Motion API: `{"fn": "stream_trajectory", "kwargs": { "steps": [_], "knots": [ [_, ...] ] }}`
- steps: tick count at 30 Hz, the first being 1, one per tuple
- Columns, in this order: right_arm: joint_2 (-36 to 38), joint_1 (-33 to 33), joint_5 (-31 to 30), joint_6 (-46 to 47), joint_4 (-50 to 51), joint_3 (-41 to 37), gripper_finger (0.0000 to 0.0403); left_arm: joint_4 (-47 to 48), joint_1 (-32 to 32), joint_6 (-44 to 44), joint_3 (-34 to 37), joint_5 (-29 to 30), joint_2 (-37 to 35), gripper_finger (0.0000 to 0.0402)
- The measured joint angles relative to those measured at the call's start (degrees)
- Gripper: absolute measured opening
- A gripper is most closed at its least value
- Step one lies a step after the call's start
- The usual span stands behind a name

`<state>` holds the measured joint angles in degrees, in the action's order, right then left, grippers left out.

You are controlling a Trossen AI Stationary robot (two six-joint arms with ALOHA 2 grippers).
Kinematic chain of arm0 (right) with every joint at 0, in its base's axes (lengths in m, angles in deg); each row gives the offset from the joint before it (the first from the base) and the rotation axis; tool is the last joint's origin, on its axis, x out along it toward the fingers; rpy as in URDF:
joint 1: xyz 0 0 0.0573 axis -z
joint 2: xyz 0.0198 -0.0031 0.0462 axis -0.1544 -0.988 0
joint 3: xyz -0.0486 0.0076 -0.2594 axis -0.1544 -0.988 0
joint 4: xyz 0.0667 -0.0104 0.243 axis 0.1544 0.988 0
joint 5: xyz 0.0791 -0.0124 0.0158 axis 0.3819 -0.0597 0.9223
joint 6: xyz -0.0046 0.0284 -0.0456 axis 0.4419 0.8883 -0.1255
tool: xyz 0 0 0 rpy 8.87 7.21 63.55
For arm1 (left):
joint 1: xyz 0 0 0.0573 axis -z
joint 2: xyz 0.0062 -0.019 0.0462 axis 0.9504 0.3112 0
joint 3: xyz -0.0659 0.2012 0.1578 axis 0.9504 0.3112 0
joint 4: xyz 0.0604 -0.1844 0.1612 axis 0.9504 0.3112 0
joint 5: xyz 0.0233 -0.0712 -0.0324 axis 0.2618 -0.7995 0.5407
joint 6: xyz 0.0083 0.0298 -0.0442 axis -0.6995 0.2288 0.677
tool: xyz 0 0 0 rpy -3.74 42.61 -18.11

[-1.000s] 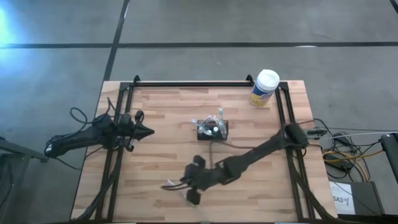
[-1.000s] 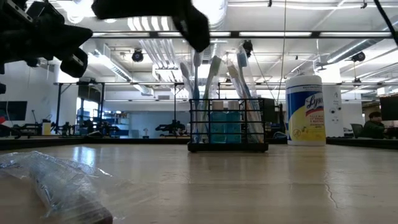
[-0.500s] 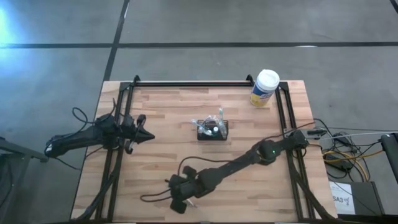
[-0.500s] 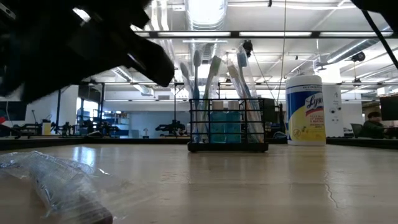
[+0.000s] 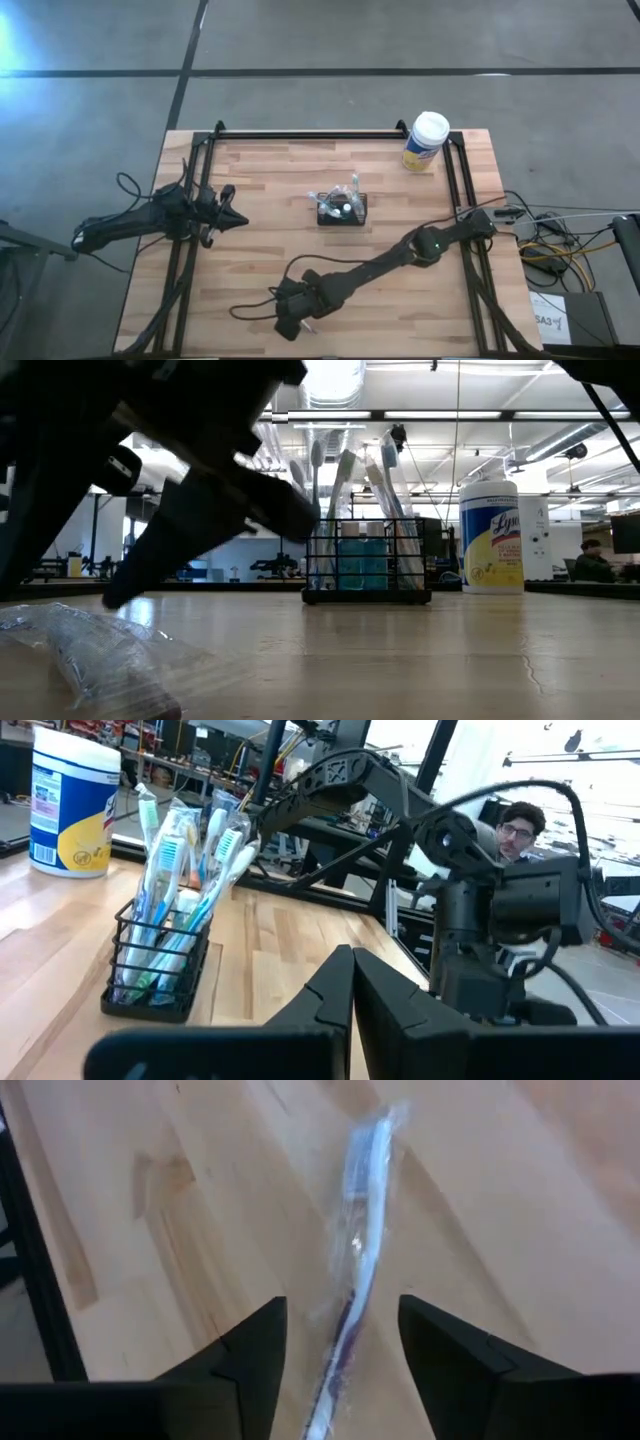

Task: Pick & Place toothbrushing station
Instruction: Put the purple toothbrush into the wire organizer

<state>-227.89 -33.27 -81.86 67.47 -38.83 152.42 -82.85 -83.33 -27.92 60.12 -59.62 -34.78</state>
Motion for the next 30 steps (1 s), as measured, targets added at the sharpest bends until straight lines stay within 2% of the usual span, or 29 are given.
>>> {"fn": "stream_trajectory", "kwargs": {
  "steps": [6,12,16,23,30],
  "knots": [
    [-1.8,0.0,1.2,-1.1,-0.2,-0.1,0.0198,0.2,0.0,0.0,0.0,0.1,0.0,0.0014],
    [-2.6,0.2,1.9,-4.1,0.9,-0.1,0.0182,0.3,0.0,0.0,0.0,0.1,0.0,0.0012],
    [-2.6,0.5,1.8,-5.3,1.3,-1.0,0.0144,0.3,0.0,0.1,0.0,0.1,0.0,0.0014],
    [-2.6,0.8,-1.9,-15.2,2.1,-1.0,0.0024,1.2,0.0,-1.5,0.0,0.2,0.0,0.0014],
    [-1.1,1.4,-5.1,-27.3,3.5,-0.5,0.0021,1.2,0.0,-2.6,0.0,0.2,0.0,0.0014]
  ]
}}
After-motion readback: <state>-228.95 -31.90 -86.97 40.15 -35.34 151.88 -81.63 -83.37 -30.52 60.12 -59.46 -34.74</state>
